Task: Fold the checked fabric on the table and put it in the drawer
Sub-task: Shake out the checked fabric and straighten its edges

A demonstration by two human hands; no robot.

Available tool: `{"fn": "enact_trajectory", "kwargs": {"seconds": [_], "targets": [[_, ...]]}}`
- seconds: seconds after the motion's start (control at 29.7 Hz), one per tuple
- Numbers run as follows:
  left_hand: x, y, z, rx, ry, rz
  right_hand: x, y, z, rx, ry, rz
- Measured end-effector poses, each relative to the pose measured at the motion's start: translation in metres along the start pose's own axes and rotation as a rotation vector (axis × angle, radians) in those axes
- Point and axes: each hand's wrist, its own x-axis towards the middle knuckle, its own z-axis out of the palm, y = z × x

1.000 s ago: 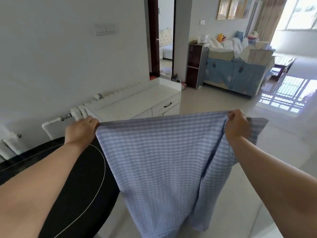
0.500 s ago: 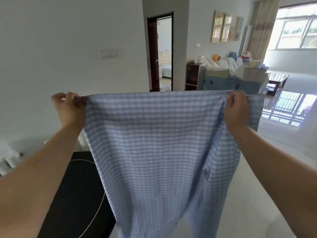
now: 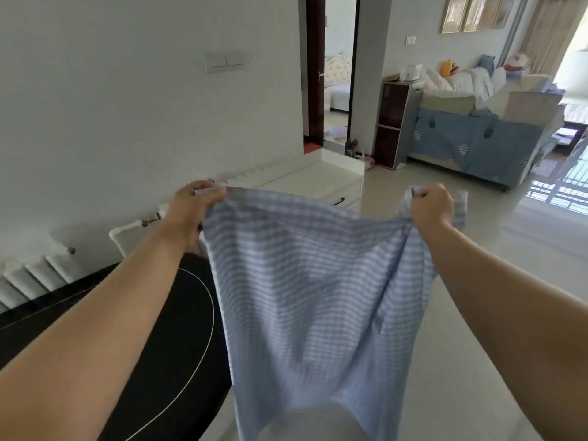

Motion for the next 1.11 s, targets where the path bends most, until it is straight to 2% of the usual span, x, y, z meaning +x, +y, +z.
{"fn": "enact_trajectory", "kwargs": {"seconds": [0.1, 0.2, 0.24, 0.3, 0.34, 0.4, 0.5, 0.61, 0.67, 0.84, 0.94, 1.11], "targets": [[-0.018, -0.023, 0.050, 0.110, 0.012, -0.015, -0.023, -0.012, 0.042, -0.021, -0.064, 0.087], [-0.009, -0.045, 0.043, -0.076, 0.425, -0.130, -0.031, -0.025, 0.065, 0.074, -0.111, 0.073], [-0.006, -0.048, 0.026, -0.059, 0.542, -0.175, -0.029, -0.024, 0.067, 0.122, -0.104, 0.077], [-0.002, -0.058, -0.011, -0.025, 0.718, -0.279, -0.027, -0.016, 0.065, 0.235, -0.008, 0.175], [-0.002, -0.064, -0.023, -0.111, 0.792, -0.329, -0.031, -0.012, 0.064, 0.266, 0.038, 0.232], [-0.010, -0.071, -0.019, -0.081, 0.740, -0.339, -0.048, -0.008, 0.068, 0.215, 0.017, 0.218], [-0.029, -0.076, 0.031, -0.007, 0.578, -0.266, -0.094, -0.022, 0.088, 0.197, -0.183, 0.097], [-0.050, -0.077, 0.078, 0.039, 0.347, -0.237, -0.148, -0.046, 0.104, 0.339, -0.301, 0.083], [-0.061, -0.079, 0.092, 0.045, 0.260, -0.229, -0.184, -0.058, 0.107, 0.456, -0.359, 0.103], [-0.097, -0.083, 0.105, -0.068, 0.161, -0.215, -0.229, -0.078, 0.089, 0.634, -0.427, 0.164], [-0.114, -0.081, 0.098, -0.213, 0.128, -0.262, -0.235, -0.082, 0.073, 0.658, -0.418, 0.156], [-0.138, -0.080, 0.093, -0.311, 0.118, -0.279, -0.250, -0.080, 0.059, 0.659, -0.460, 0.110]]}}
